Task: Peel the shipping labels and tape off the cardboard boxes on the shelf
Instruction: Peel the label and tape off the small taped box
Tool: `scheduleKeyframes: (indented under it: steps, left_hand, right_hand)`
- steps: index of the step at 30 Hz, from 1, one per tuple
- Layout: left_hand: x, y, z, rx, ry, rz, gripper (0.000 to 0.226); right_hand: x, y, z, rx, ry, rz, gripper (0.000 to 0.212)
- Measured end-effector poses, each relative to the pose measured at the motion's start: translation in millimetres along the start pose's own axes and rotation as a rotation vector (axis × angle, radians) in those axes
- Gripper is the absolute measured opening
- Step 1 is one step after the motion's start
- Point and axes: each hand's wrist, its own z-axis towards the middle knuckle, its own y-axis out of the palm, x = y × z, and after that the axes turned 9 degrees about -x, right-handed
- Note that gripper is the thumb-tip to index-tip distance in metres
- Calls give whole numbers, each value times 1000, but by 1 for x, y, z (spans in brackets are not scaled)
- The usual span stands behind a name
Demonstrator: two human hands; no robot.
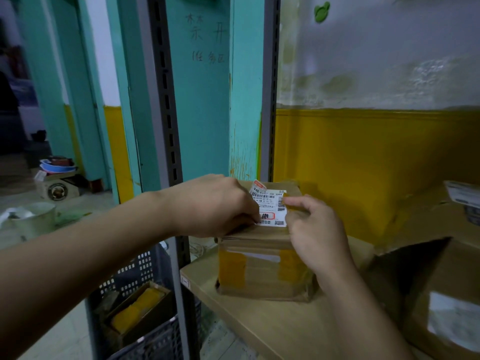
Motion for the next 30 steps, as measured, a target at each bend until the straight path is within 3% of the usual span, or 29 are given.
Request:
scheduleKeyframes:
  steps: [5,10,15,30]
  left_hand:
    - [-5,-2,7,-54,-20,47,20]
    - [-3,0,8,-20,-16,46,33]
    - [-3,1,11,-8,-44,51,15]
    - [-1,9,11,23,-194,-180,14]
  right_hand:
    - [2,4,2,12,7,16,31]
    - [1,2,1,17,7,3,31]
    - [-2,-2,-2,-23,12,-29,33]
    - [-3,-2,-3,-17,0,-25,34]
